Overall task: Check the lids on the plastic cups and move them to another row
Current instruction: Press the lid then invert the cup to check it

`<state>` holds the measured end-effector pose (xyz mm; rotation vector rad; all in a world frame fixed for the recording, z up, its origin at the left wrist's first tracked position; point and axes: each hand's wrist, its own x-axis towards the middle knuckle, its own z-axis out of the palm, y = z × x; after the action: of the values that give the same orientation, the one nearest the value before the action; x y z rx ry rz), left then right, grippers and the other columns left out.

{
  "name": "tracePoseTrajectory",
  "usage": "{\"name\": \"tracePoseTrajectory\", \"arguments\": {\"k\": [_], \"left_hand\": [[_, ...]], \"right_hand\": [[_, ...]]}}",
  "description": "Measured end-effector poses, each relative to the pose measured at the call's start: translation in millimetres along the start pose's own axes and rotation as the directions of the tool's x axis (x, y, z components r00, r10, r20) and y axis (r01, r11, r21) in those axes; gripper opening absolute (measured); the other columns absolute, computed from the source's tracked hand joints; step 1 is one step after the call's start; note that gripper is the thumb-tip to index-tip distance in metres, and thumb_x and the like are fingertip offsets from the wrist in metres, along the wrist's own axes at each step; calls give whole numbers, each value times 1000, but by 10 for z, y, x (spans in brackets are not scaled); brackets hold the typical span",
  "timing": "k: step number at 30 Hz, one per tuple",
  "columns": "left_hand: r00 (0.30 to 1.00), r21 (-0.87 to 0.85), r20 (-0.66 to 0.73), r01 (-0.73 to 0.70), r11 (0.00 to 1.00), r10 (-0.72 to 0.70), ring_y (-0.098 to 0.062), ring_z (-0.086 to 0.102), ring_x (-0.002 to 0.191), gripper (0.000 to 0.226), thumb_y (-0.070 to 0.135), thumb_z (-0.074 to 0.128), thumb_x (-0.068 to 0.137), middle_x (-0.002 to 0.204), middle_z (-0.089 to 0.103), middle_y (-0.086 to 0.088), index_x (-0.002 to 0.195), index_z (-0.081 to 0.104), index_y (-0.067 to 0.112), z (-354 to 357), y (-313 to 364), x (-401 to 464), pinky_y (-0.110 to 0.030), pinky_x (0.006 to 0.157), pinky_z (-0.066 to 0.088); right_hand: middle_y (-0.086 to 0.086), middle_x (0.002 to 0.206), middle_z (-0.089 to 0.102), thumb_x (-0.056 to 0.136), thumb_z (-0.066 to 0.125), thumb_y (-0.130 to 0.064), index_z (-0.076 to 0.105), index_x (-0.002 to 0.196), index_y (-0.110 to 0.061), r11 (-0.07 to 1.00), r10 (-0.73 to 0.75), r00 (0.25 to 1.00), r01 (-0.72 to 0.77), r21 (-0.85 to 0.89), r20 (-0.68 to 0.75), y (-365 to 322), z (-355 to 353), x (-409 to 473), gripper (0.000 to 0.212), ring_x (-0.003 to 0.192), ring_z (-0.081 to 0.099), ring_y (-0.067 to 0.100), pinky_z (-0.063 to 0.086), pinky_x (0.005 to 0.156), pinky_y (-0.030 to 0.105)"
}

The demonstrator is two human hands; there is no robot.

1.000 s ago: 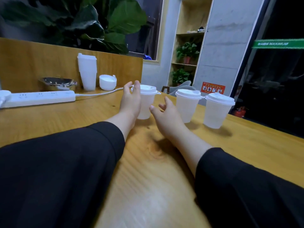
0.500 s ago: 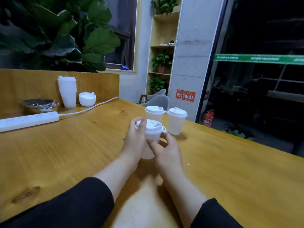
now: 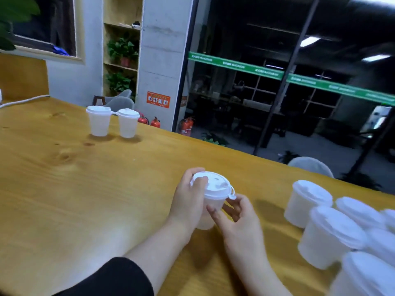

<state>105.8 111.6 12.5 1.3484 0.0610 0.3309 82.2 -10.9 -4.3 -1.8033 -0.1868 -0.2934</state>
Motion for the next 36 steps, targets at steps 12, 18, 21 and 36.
{"name": "tracePoseTrajectory", "arguments": {"k": [12, 18, 21, 36], "left_hand": [[963, 191, 236, -174, 966, 126, -12, 63, 97, 29, 44, 50, 90, 109, 71, 5, 106, 71, 33, 2, -35, -250, -27, 79, 47], [955, 206, 259, -199, 958, 142, -24, 65, 103, 31, 46, 49, 90, 109, 72, 1, 107, 70, 32, -24, -57, -209, -30, 78, 48], [946, 196, 282, -217, 956, 157, -25, 65, 103, 36, 54, 49, 85, 109, 72, 0, 107, 69, 33, -30, -67, -195, -31, 79, 48], [925, 277, 345, -260, 925, 156, -28, 61, 96, 47, 64, 41, 78, 108, 66, -11, 110, 63, 36, -21, -93, -163, -35, 73, 45]], "right_hand": [[-19, 97, 66, 97, 68, -24, 57, 104, -44, 926, -214, 977, 205, -317, 8, -131, -593, -446, 23, 89, 60, -1, 44, 71, 9], [-22, 88, 67, 98, 67, -21, 72, 98, -29, 869, -344, 937, 294, -397, -60, -183, -631, -343, 9, 89, 59, -2, 42, 72, 8], [-18, 86, 70, 98, 67, -23, 70, 91, -35, 906, -330, 939, 286, -312, -99, -297, -632, -273, 15, 87, 63, 2, 47, 72, 15], [-9, 100, 60, 100, 54, -32, 68, 117, -23, 506, -486, 850, 462, -728, 201, -303, -711, -236, 24, 94, 57, 21, 50, 74, 41]]}}
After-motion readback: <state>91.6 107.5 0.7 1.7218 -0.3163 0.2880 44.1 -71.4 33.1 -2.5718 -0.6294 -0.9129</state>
